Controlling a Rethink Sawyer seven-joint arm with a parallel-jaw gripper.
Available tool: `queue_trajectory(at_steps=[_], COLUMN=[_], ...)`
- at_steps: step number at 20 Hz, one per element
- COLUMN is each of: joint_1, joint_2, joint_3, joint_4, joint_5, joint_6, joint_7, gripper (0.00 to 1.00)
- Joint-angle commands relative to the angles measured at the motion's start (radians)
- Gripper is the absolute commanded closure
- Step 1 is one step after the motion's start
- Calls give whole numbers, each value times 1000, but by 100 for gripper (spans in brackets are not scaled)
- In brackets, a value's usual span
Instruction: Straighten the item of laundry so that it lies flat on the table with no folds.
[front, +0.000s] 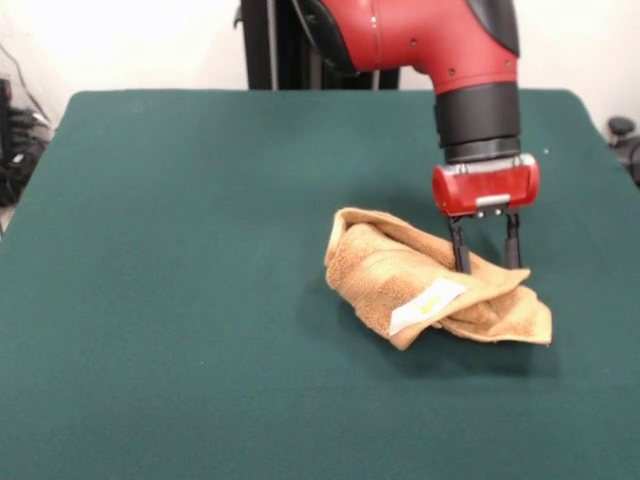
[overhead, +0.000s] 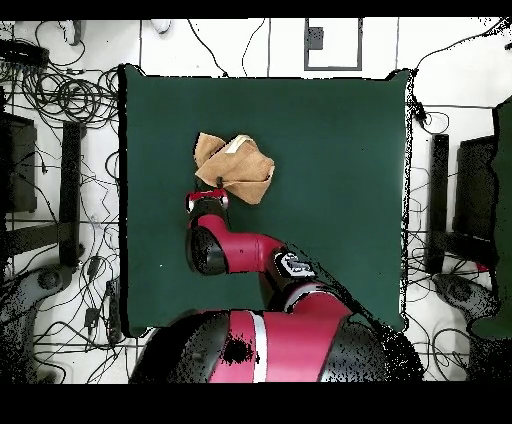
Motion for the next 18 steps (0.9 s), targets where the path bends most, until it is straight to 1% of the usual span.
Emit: queue_trajectory(at_steps=[1,10,18], joint_1=[-1,-36,-44], joint_2=[58,82,96], joint_3=[125,163,168], joint_4=[-48,-60,-68], joint_5=[-18,-81,-85], joint_6=[-56,-90,-84], joint_7=[267,282,266], gripper=[0,0,0])
